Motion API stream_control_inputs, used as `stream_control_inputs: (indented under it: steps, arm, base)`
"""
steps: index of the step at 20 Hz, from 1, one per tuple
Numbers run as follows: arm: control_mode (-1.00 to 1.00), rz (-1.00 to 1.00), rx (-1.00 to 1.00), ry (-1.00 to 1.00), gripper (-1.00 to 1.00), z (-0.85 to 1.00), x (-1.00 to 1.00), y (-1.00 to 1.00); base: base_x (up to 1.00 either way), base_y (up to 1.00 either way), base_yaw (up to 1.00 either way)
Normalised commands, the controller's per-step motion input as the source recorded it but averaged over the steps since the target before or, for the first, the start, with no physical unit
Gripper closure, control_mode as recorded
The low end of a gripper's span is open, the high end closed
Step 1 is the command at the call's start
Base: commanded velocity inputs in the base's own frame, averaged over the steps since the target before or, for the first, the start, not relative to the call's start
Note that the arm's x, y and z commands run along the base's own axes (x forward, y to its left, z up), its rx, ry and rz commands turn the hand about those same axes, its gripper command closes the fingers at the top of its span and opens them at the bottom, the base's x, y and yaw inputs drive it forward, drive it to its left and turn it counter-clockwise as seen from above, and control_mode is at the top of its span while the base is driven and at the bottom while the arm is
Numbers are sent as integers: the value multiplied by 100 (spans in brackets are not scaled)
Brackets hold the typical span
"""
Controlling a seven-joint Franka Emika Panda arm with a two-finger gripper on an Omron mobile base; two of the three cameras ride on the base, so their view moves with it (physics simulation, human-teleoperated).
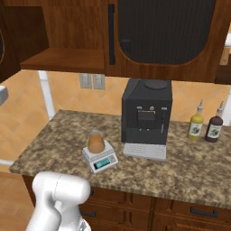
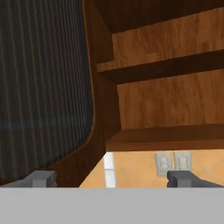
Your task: Pick the honey bottle and place it on the digital scale for weighing, and close the cabinet.
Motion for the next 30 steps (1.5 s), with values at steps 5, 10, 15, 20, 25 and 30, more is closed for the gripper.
stream_control_inputs:
  steps: [5,10,15,20,25,30]
  arm:
    - [-100,9,34,-27,-100,-92,24,-22]
    - [-100,6,20,-28,-100,-100,76,22]
    - [-100,1,27,-45,-100,-100,69,25]
    - [-100,0,29,-44,-100,-98,51,-1]
    - [-100,0,25,-44,-100,-58,-3,8]
    - [-100,-4,2,-38,-100,-31,-55,72]
  base:
    - [0,0,0]
    - [0,0,0]
    - [0,0,0]
    - [0,0,0]
    - [0,0,0]
    - [0,0,0]
